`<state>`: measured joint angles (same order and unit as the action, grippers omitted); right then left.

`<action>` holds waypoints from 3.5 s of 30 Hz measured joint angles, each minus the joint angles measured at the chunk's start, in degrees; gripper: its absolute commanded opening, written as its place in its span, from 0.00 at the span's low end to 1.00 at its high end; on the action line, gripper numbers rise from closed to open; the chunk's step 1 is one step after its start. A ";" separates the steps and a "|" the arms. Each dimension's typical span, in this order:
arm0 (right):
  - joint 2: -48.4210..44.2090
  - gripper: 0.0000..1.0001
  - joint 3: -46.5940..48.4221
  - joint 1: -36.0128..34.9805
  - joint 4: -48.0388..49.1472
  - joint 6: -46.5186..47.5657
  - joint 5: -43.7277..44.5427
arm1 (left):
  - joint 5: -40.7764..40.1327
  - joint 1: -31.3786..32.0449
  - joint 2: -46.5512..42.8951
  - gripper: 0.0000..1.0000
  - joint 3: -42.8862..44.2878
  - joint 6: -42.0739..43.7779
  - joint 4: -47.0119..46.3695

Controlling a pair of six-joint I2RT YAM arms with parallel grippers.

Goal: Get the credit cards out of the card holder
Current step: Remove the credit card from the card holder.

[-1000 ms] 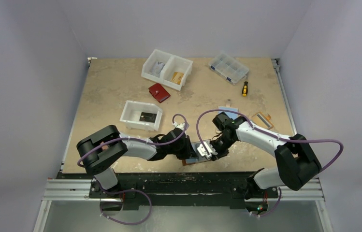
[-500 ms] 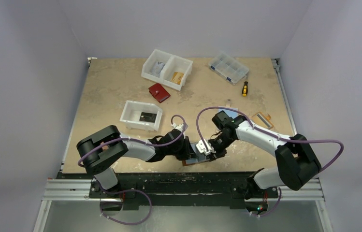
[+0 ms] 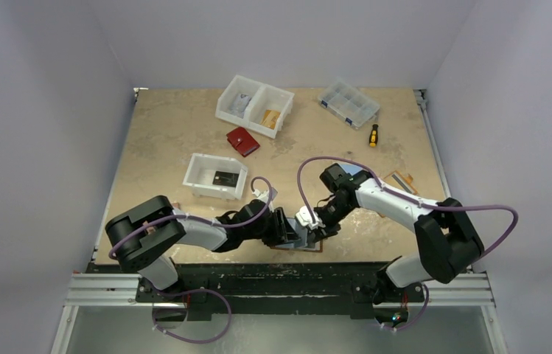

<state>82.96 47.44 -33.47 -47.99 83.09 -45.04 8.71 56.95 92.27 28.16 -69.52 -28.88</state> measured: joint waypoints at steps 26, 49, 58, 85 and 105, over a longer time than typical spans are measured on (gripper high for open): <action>8.07 0.19 8.35 -3.56 2.36 -6.23 -0.46 | -0.63 -1.05 -8.96 0.61 -4.09 4.63 -4.07; 12.98 0.25 12.66 -3.28 9.84 -34.23 -2.78 | -3.34 -1.46 -8.96 0.21 -4.96 3.96 -0.04; 7.58 0.51 10.58 0.81 10.01 -35.58 -7.63 | -4.20 -1.73 -9.05 0.00 -4.92 4.81 2.69; 7.54 0.60 8.22 8.68 5.20 -30.75 -20.68 | -9.16 -1.75 -25.29 0.00 -5.60 24.17 2.34; 11.72 0.59 10.51 10.01 7.96 -39.80 -26.99 | -9.18 -1.33 -25.88 0.00 -6.54 25.79 -1.49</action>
<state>94.67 57.95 -23.46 -40.03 43.29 -72.03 -0.47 55.61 66.39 21.63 -43.72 -30.37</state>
